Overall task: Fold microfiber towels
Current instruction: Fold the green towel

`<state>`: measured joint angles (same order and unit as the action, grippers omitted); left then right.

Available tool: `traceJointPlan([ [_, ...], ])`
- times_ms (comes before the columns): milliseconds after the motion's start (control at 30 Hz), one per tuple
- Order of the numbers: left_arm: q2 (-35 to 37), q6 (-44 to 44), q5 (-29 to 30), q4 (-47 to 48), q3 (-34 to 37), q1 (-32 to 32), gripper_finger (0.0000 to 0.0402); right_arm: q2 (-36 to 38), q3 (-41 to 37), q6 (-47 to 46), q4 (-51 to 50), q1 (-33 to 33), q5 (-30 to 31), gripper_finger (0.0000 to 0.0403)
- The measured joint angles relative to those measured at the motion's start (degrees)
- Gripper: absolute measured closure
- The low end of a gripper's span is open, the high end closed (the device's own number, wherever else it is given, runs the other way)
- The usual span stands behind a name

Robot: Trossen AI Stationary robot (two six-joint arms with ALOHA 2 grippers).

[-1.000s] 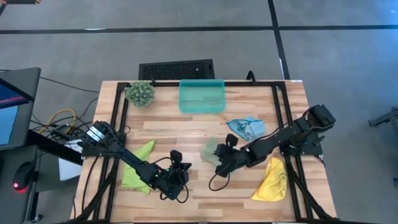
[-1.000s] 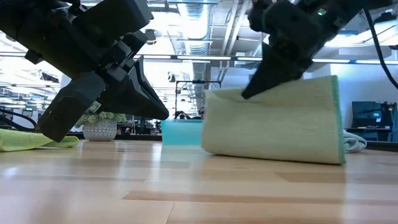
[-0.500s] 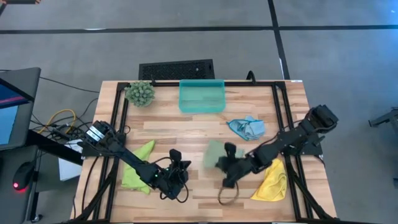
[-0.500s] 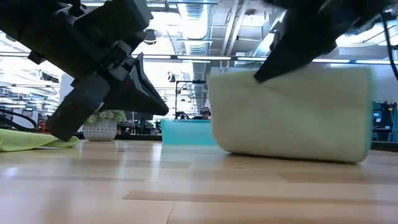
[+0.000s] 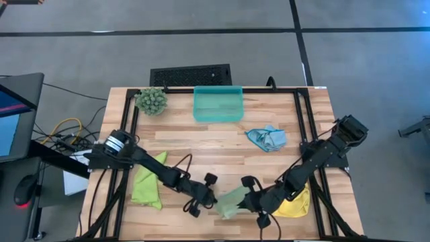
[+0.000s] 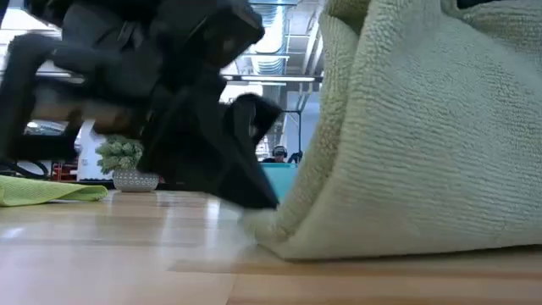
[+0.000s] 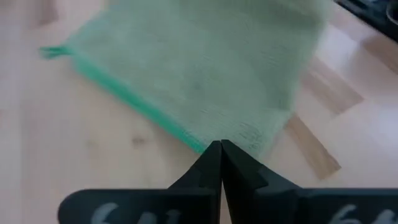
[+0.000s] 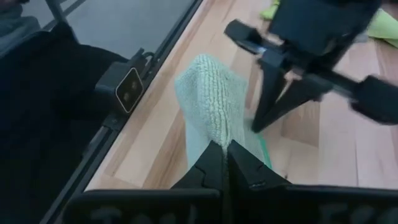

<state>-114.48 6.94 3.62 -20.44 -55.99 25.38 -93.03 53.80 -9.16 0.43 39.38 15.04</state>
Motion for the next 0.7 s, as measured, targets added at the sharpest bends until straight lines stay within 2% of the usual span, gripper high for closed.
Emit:
traceJointPlan([
  [100,-1.9,0.8,0.7,-2.1,-0.1,0.1,0.0401,0.0,0.0,-1.6,-0.2,-0.5,0.0,0.0382],
  [200,-2.3,0.8,5.4,-2.0,-0.2,0.1,0.0401,0.0,0.0,-2.4,-0.2,-1.0,-0.2,0.038],
  [367,-2.1,0.8,20.7,-0.2,0.0,0.0,0.0401,0.0,0.0,-2.9,0.0,-1.9,-2.1,0.0385],
  [533,1.0,-1.5,37.6,7.7,0.1,0.4,0.0401,-0.8,0.0,-4.4,0.7,-2.0,-2.3,0.0382],
  [600,2.6,-1.9,39.2,8.3,0.1,1.0,0.0401,-1.2,-0.2,-4.5,-0.2,-2.0,-2.7,0.0381],
  [700,3.9,-1.7,35.2,7.3,0.0,2.0,0.0401,-2.3,0.0,-4.5,1.0,-2.8,-3.4,0.0383],
])
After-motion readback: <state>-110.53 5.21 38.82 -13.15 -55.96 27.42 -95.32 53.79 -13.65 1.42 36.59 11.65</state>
